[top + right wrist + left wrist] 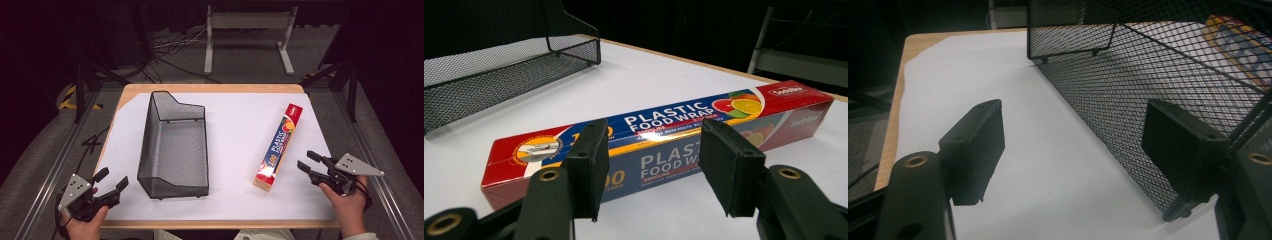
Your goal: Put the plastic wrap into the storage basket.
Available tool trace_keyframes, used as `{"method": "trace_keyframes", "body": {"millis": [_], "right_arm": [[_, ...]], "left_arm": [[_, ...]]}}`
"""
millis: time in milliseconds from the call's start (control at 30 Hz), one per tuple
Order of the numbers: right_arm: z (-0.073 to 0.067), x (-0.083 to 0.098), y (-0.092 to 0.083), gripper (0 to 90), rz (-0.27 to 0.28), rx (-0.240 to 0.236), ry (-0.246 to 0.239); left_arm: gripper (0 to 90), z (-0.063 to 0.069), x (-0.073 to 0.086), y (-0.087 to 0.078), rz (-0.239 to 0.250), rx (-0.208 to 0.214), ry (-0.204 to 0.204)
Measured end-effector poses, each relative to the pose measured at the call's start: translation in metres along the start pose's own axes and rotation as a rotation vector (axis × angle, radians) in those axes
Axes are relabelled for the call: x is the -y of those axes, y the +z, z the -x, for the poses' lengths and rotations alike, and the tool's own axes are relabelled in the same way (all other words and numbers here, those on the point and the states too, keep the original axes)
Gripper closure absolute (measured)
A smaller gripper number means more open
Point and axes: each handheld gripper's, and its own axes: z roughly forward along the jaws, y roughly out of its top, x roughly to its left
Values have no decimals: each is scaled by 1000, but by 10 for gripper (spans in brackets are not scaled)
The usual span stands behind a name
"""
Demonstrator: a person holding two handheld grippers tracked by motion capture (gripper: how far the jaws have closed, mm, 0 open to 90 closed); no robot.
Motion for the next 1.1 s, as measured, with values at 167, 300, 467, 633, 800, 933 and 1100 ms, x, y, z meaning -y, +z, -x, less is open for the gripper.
{"method": "trace_keyframes", "body": {"millis": [167, 300, 467, 633, 800, 933, 1100], "right_arm": [[-7, -4, 4, 521, -23, -21, -9], [-10, -7, 8, 587, -65, -24, 11], [-26, -20, 18, 672, -97, -85, -12], [-37, -33, 26, 714, -100, -126, -22], [-46, -44, 38, 818, -147, -169, -24], [-51, -50, 45, 890, -164, -207, -20], [-56, -61, 57, 900, -188, -238, -13]], "left_arm": [[259, 0, 0, -1, 9, -1, -2], [260, 3, 0, -2, 2, -19, 17], [262, 3, 0, -3, 3, -18, 16], [264, 3, 0, -2, 8, -12, 23], [265, 5, -1, -2, 3, -8, 37], [266, 6, -1, -1, 6, -8, 41], [266, 7, -1, 0, 5, 5, 42]]}}
